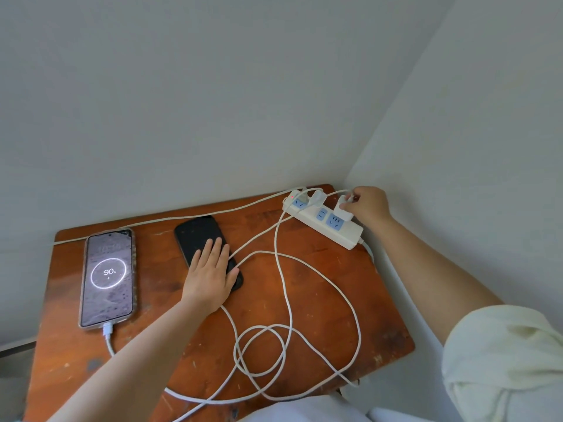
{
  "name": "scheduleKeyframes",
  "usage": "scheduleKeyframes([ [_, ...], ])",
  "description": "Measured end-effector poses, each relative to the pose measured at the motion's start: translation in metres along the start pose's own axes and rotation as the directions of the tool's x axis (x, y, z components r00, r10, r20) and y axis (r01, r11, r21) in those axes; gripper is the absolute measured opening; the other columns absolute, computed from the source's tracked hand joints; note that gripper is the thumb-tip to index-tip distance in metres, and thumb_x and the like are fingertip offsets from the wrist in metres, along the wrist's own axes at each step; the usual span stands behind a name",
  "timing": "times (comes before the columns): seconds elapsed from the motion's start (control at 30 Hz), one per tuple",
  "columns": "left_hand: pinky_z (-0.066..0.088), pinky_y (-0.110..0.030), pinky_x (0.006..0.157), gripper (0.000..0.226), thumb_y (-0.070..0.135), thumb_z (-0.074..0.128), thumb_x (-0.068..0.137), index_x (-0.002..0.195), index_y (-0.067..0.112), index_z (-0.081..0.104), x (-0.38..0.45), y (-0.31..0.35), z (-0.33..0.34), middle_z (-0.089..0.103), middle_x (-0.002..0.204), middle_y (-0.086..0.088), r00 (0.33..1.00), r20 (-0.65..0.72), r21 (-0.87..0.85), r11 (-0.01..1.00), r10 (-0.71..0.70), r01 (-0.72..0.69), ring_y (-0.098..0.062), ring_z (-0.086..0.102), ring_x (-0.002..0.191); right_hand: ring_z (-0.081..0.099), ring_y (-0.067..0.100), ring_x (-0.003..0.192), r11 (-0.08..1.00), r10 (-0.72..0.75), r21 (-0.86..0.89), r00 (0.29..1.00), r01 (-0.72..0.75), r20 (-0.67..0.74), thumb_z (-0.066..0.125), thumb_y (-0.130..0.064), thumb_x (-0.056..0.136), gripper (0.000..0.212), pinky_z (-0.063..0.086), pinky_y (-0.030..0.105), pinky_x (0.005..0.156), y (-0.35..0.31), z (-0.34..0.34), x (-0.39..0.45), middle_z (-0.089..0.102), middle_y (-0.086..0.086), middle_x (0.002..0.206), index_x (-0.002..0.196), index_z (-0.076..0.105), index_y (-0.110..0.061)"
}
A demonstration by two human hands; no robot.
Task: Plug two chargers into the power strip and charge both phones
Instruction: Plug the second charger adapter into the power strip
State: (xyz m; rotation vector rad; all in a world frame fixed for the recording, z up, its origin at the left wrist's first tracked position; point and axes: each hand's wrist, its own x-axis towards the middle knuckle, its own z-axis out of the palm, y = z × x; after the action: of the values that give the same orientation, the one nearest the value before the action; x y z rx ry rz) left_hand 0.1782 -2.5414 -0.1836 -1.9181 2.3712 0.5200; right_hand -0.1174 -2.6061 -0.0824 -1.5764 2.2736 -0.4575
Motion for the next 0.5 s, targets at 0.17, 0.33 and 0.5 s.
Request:
scheduleKeyframes([
  [0.17,-0.012,-0.032,0.108,0.06,0.047,0.017,0.094,0.143,0.017,-0.002,0.0003,0.0004,0.0019,-0.006,0.155,-0.005,1.0,-0.015,0.023,1.0,-0.003,0.003,-0.02,-0.013,0.141,0.063,0.03,0.091,1.0,-0.022,-0.01,1.0,0.022,-0.002,0.066,-0.016,0.081,0.017,0.048,0.034,0.075,-0.0028,-0.0003,-0.0029,0.069,0.017,0.099,0.089,0.064,0.0],
  [0.33,-0.014,-0.032,0.107,0.06,0.047,0.017,0.094,0.143,0.017,-0.003,0.0009,0.0005,0.0013,-0.007,0.155,-0.005,1.0,-0.018,0.033,0.999,0.002,-0.001,-0.02,-0.014,0.141,0.062,0.03,0.094,0.997,-0.006,-0.077,1.0,0.005,-0.009,0.063,-0.019,0.084,0.02,0.048,0.039,0.082,0.0004,-0.0012,-0.0034,0.069,0.016,0.102,0.095,0.063,-0.002],
  [0.5,-0.012,-0.033,0.11,0.061,0.047,0.017,0.094,0.143,0.016,-0.003,-0.0016,0.0014,-0.0008,-0.007,0.155,-0.005,1.0,-0.027,0.03,1.0,0.005,-0.005,-0.021,-0.014,0.141,0.057,0.029,0.101,0.97,0.025,-0.24,1.0,-0.026,-0.008,0.058,-0.021,0.087,0.024,0.046,0.036,0.082,-0.0029,-0.0011,-0.0026,0.066,0.016,0.107,0.104,0.063,-0.005],
])
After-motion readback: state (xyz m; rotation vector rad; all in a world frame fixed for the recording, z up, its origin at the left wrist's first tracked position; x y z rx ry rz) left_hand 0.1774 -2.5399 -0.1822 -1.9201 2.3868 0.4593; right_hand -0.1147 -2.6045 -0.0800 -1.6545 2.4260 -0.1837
